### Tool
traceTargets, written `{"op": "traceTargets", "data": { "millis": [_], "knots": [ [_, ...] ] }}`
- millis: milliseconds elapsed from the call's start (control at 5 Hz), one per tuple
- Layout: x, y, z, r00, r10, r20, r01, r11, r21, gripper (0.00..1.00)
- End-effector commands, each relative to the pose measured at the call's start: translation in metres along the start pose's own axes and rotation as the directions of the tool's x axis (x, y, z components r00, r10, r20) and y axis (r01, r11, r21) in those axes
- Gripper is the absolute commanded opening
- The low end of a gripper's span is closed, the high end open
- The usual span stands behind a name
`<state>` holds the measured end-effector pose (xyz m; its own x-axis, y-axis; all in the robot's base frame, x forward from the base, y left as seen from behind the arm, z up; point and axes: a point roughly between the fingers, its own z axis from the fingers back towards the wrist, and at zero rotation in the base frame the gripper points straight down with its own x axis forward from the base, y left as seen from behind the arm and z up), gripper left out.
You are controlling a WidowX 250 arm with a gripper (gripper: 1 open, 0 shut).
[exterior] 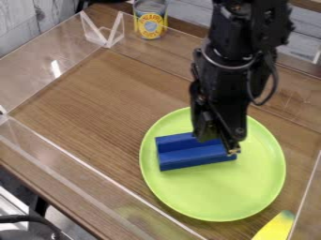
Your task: Put the blue object in the green plate
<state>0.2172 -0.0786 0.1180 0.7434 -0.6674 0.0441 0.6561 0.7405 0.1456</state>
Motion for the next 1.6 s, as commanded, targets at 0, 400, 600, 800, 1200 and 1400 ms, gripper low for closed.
{"op": "traceTargets", "data": {
  "millis": [0, 400, 600, 800, 1200, 1400],
  "knots": [
    [0.014, 0.000, 0.009, 0.998, 0.009, 0.062, -0.010, 1.000, 0.011, 1.00],
    [0.027, -0.009, 0.004, 0.993, 0.016, 0.120, -0.016, 1.000, -0.005, 0.00],
    [0.033, -0.012, 0.001, 0.989, 0.016, 0.144, -0.013, 1.000, -0.022, 0.00],
    [0.035, -0.015, -0.001, 0.986, 0.021, 0.164, -0.015, 0.999, -0.038, 1.00],
    [0.038, -0.020, -0.003, 0.979, 0.034, 0.203, -0.021, 0.998, -0.066, 0.00],
    [0.039, -0.022, -0.003, 0.974, 0.042, 0.222, -0.025, 0.997, -0.078, 0.00]
  ]
}}
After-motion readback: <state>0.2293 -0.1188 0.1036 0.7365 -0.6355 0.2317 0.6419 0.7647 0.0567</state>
